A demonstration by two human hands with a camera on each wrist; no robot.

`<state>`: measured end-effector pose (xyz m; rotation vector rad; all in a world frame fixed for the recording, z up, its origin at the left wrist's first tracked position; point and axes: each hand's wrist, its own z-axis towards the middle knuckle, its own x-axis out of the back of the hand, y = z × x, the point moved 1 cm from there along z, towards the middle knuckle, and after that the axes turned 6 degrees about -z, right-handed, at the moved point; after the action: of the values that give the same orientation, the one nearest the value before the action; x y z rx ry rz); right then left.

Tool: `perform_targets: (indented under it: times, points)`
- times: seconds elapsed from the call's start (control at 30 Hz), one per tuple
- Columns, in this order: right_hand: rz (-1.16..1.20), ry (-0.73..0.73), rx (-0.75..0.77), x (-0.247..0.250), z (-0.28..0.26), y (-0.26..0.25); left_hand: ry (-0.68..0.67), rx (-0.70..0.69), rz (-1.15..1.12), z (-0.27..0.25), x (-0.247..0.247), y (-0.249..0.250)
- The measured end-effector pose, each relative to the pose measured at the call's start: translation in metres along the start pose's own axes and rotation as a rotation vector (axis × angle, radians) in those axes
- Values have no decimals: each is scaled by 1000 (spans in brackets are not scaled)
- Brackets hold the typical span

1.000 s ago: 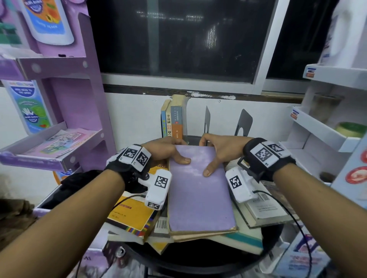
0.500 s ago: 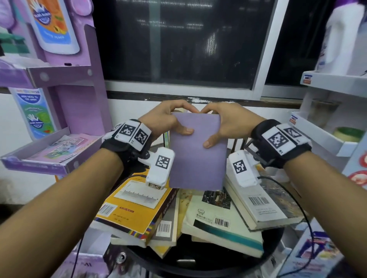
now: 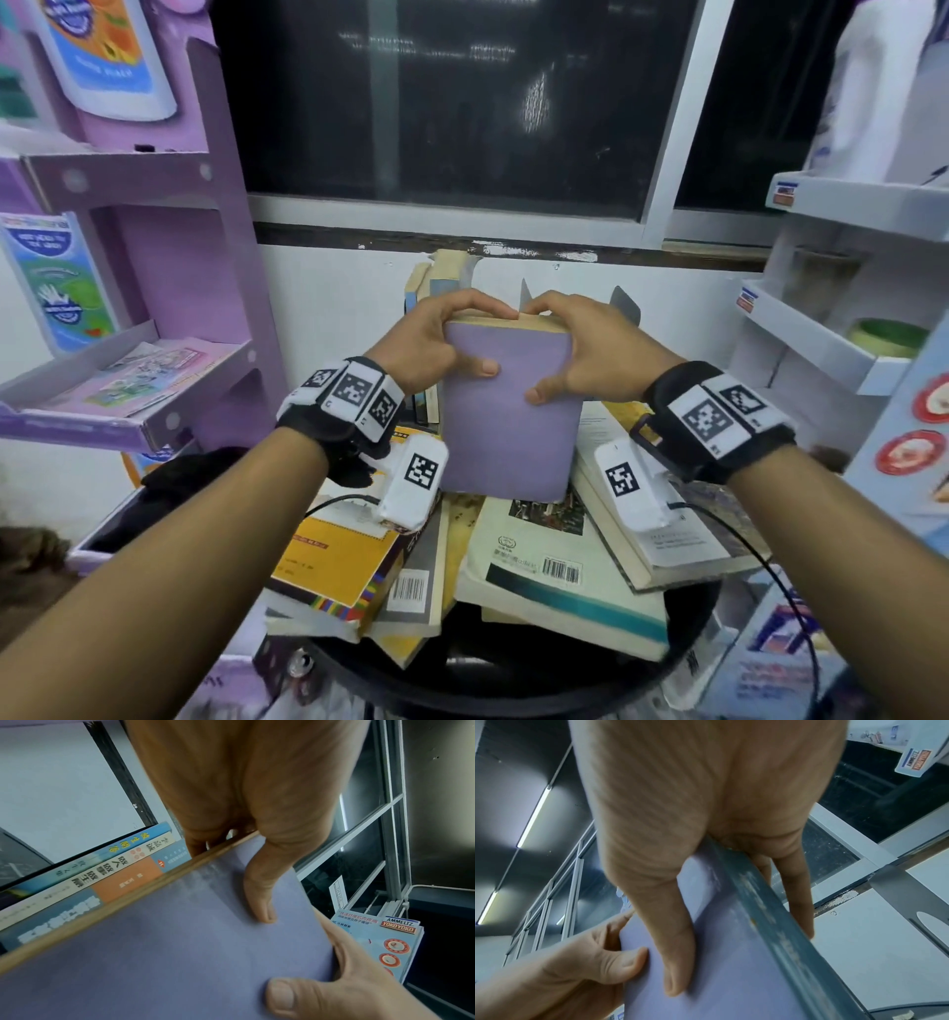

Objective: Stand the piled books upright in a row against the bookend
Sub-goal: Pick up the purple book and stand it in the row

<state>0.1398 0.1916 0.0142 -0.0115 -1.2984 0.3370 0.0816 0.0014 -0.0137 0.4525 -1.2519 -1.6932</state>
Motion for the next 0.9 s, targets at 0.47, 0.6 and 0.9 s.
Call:
perform_targets:
  times: [0.47, 0.6, 0.9]
  points:
    - [200, 50, -56, -3, 2, 11, 179, 94, -21, 0, 4, -32]
    - [252, 99, -80, -6, 1, 12, 196, 77, -91, 2, 5, -32]
    - [372, 117, -66, -6, -4, 4, 160, 25, -229, 4, 18, -28]
